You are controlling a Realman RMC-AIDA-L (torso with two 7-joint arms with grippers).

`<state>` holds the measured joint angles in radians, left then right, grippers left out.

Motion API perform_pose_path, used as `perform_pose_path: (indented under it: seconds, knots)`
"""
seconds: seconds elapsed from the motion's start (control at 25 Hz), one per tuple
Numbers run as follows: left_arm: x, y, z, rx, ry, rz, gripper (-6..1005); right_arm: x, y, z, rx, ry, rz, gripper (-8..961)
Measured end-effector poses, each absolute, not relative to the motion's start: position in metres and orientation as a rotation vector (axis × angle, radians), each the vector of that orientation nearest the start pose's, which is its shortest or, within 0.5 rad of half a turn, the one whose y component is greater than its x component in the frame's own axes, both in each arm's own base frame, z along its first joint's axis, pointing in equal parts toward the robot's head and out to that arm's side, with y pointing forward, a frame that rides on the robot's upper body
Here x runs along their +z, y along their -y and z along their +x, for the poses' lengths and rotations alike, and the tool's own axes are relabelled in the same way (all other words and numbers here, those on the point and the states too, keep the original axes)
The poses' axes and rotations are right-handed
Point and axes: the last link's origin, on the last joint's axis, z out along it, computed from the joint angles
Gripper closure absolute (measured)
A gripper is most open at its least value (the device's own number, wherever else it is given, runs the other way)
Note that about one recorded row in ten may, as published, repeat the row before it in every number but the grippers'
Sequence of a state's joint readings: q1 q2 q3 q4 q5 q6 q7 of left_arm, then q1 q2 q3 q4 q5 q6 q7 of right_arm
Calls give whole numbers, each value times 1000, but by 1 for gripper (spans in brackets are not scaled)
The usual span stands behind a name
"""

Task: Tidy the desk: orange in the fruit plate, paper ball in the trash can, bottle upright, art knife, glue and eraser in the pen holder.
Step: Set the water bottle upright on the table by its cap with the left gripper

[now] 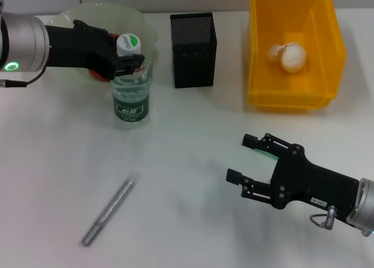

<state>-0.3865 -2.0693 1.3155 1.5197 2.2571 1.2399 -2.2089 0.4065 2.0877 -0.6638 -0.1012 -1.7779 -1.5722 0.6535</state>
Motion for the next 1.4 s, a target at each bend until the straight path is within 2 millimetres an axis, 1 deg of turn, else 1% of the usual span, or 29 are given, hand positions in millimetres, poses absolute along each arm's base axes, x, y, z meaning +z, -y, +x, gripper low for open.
perform_pose_path:
  seconds: [0.72, 1.32, 1.4]
  knots:
    - [37, -362, -177, -103, 554, -2515, 551, -74, -237, 289, 1016, -463, -2539, 160]
    - [38, -361, -175, -130, 560, -2511, 546, -74, -238, 289, 1017, -461, -2538, 160]
    - [38, -361, -175, -131, 560, -2511, 498, -74, -238, 289, 1017, -461, -2538, 160]
